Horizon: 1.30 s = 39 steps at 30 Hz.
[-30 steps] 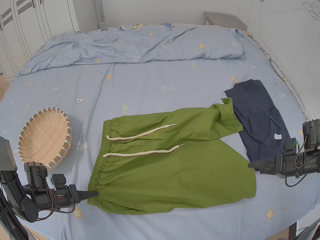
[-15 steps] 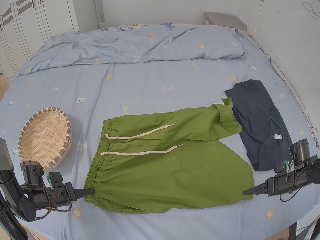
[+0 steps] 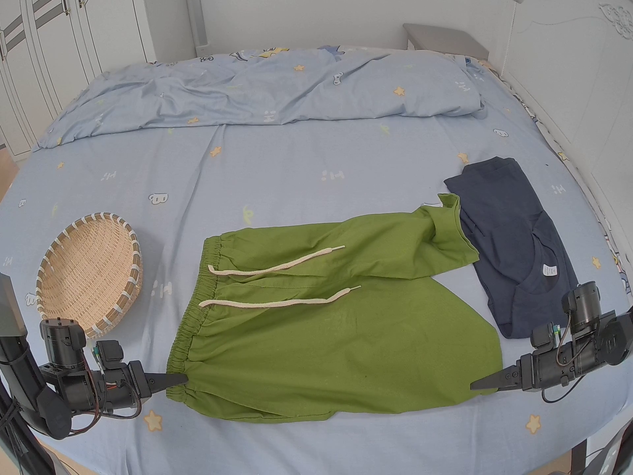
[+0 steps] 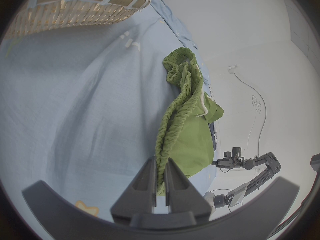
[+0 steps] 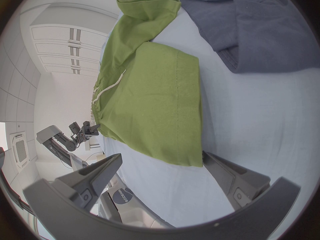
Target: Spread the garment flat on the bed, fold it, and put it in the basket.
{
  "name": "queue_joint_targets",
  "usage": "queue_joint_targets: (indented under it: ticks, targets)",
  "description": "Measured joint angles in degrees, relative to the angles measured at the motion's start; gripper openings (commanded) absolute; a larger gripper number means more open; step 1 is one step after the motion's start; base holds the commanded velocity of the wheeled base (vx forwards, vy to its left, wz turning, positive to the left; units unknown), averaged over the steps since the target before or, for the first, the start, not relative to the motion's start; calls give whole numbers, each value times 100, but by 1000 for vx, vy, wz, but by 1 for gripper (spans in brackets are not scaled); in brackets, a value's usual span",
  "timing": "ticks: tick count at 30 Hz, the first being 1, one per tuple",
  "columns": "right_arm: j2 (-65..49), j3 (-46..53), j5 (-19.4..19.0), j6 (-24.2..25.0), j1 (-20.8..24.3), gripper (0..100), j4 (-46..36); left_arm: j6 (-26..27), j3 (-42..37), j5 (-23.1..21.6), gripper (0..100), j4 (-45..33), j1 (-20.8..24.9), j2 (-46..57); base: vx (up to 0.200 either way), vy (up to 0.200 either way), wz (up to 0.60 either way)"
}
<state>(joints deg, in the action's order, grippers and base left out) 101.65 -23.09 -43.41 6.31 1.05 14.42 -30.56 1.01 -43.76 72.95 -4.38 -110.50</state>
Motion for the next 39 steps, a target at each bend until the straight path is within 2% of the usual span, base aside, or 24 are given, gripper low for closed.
queue_joint_targets:
  ticks: [7,17,18,31,35,39]
  targets:
    - [340,0,-43,-5,-17,100,266,0,0,0,0,-1,5,-1,0,0,0]
    - [472,-76,-79,-46,-322,100,262,7,0,0,0,7,9,-20,0,0,0]
    - [480,-78,-79,-57,-333,0,268,10,0,0,0,7,9,-22,0,0,0]
    - [522,-61,-11,-73,-324,0,334,10,0,-11,0,-135,-155,33,0,0,0]
    - [458,-17,-22,-74,-272,0,306,155,0,-13,0,-647,-284,239,0,0,0]
    - [285,71,-16,-71,-102,0,207,708,0,-7,0,-1340,-411,507,0,0,0]
